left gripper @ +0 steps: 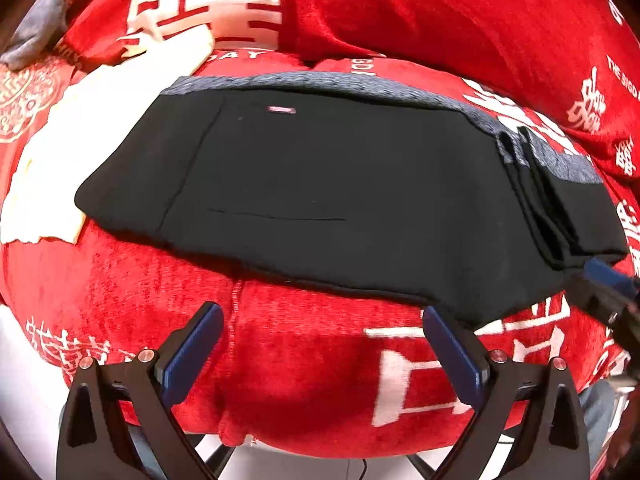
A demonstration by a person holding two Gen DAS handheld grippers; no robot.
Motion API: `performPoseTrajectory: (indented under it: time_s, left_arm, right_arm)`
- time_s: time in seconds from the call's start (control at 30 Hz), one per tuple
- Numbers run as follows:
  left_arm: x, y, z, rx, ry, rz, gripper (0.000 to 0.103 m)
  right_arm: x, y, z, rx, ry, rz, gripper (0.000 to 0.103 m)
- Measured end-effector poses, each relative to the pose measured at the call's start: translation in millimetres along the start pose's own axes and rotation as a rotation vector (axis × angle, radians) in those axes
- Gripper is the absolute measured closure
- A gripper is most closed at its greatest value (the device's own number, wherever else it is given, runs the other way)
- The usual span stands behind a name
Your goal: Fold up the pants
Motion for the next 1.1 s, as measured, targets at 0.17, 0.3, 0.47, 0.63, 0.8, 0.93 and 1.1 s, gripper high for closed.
performPoseTrajectory:
  time_s: [0.17, 0.3, 0.47, 0.63, 0.8, 0.93, 1.1]
  left_arm:
    - [9, 0, 20, -0.039, 0.001, 0.015, 0.003]
    - [22, 4, 35, -0.057, -0.001, 0.036, 0.003]
    - [31, 2, 56, -0.109, 0.045, 0.034, 0.003]
    - [38, -5, 82, -0.179, 0.119, 0.028, 0.003]
    - [42, -23, 116, -0.324, 0.245, -0.006, 0.003]
    - [45, -30, 125, -0.381, 0.328, -0.025, 0.003]
    - [44, -31, 121, -0.374, 0.332, -0.048, 0.003]
  right_arm:
    - [20, 1, 18, -0.019, -0.011, 0.036, 0.035]
    - [32, 2, 24, -0.024, -0.006, 0.058, 0.035]
    - [42, 0, 24, -0.034, 0.014, 0.073, 0.031]
    - [48, -3, 23, -0.023, 0.013, 0.073, 0.028]
    - [50, -5, 22, -0.016, 0.005, 0.074, 0.028]
    - [51, -5, 22, -0.014, 0.002, 0.073, 0.028]
    - [51, -5, 21, -0.015, 0.001, 0.073, 0.027]
Point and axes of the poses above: each gripper's, at about its wrist camera, not at the fingertips, and x roughly the way its jaws point, z to its left, y to its underside, the point moved 7 cm from there along x, roughly the way its jaws point, and after that the axes turned 11 degrees about -y, right-handed, at the moved point
